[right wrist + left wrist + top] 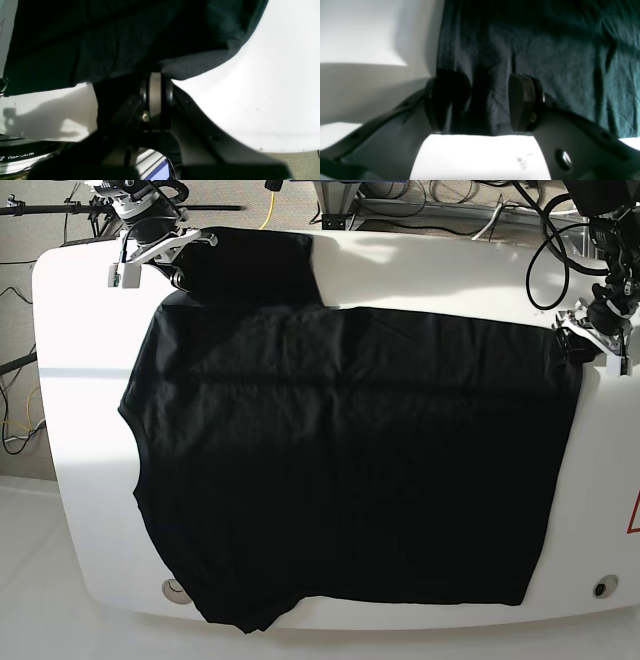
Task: Fold the T-shirt properly
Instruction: 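Hold the shirt edge with both grippers and adjust the grip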
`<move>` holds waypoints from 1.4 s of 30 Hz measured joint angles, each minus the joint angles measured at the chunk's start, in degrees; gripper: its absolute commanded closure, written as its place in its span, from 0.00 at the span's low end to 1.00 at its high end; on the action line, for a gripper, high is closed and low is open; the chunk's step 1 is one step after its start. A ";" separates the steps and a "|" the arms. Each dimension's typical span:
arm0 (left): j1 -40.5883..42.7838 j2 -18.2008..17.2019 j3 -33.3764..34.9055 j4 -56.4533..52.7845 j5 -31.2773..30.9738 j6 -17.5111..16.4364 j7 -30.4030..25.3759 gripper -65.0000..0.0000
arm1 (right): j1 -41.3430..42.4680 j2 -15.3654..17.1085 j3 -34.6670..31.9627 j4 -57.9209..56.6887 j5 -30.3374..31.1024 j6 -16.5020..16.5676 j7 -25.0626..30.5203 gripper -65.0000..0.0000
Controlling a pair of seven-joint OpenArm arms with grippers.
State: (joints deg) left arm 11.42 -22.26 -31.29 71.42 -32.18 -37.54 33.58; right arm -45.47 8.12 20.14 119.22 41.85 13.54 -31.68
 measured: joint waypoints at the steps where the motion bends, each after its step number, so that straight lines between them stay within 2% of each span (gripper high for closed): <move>1: -0.11 0.11 0.26 -0.02 -0.13 -0.07 -0.07 0.54 | 0.02 0.00 0.00 0.00 0.00 0.00 -0.04 1.00; 5: -0.33 0.20 0.76 -0.09 -0.50 -0.44 0.24 0.61 | 0.02 -0.02 0.00 0.02 0.00 0.00 -0.07 1.00; 11: -0.37 0.15 0.57 -0.09 -0.44 -1.22 0.68 0.50 | 0.04 -0.04 0.00 0.04 -0.04 0.00 -0.07 1.00; 15: -0.68 0.17 0.31 -0.09 -0.33 -1.88 1.11 0.50 | 0.13 -0.04 0.00 0.04 -0.04 -0.02 -0.09 1.00; 19: -0.87 0.17 0.33 -0.15 0.00 -1.92 1.40 0.63 | 0.20 -0.07 0.00 0.04 -0.07 0.00 -0.07 1.00; 25: -1.11 0.15 0.31 -0.39 0.00 -1.51 2.73 0.92 | 0.35 -0.35 0.00 0.04 -0.28 0.00 -0.02 1.00; 27: -1.11 0.15 0.33 -0.39 0.00 -1.51 2.91 0.95 | 0.44 -0.35 0.00 0.04 -0.28 0.00 -0.09 0.99; 35: -0.66 0.15 0.33 -0.31 0.00 -1.97 2.36 0.93 | 0.48 -0.37 0.00 0.04 -0.26 0.00 0.11 0.99; 42: 1.92 0.63 -0.68 2.84 0.11 -2.19 2.91 1.00 | 0.50 -0.68 0.00 0.04 -0.28 0.02 0.11 1.00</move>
State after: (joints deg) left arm 13.34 -21.63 -31.97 74.26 -32.08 -39.72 36.49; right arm -44.97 7.44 20.14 119.26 41.56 13.56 -31.57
